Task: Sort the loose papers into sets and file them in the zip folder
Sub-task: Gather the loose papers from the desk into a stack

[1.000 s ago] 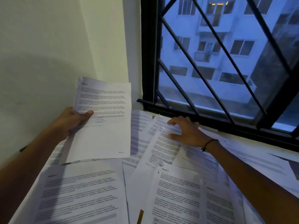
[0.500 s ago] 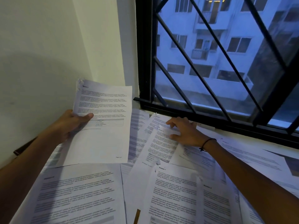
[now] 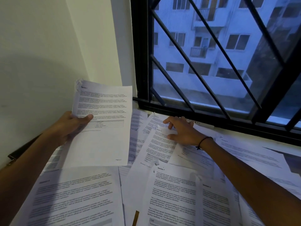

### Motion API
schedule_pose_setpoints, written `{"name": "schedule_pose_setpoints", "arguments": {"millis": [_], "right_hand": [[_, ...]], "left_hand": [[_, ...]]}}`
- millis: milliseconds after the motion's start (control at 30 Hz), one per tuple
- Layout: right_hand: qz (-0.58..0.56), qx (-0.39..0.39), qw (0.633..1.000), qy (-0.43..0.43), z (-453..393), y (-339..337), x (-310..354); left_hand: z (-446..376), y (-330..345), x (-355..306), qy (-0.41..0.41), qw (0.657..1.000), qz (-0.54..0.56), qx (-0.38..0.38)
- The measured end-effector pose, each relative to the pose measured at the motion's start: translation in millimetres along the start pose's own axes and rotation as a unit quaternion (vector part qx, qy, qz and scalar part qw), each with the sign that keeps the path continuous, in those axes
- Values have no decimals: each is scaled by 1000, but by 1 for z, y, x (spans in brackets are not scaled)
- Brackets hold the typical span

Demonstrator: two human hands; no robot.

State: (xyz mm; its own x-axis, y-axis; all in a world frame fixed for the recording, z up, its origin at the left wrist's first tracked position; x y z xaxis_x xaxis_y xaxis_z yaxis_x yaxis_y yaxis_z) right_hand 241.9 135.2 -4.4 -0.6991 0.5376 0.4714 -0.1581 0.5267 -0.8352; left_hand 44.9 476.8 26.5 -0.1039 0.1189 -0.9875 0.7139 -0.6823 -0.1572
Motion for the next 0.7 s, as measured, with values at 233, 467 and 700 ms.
{"name": "schedule_pose_setpoints", "arguments": {"millis": [233, 467, 700], "right_hand": [[-37, 14, 999, 20, -3, 7, -6], [-48, 15, 999, 7, -3, 9, -7], [-54, 9, 998, -7, -1, 5, 1]], "left_hand": [[2, 12, 0, 3, 1000, -1, 14], [5, 25, 0, 0, 1000, 10, 23], [0, 9, -13, 9, 1000, 3, -9]]}}
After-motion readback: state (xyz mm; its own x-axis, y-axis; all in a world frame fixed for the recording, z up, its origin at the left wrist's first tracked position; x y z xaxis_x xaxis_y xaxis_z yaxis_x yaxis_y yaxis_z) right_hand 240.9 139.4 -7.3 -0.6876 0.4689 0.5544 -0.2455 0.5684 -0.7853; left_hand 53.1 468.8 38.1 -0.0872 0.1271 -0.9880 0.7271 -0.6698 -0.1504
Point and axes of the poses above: each hand's wrist, its own z-axis away from the middle knuckle, its own y-axis out of the palm, x = y × z, the point moved 10 cm from there along -z, towards the middle knuckle, and after that the axes turned 13 degrees about -x, right-handed, at the moved point
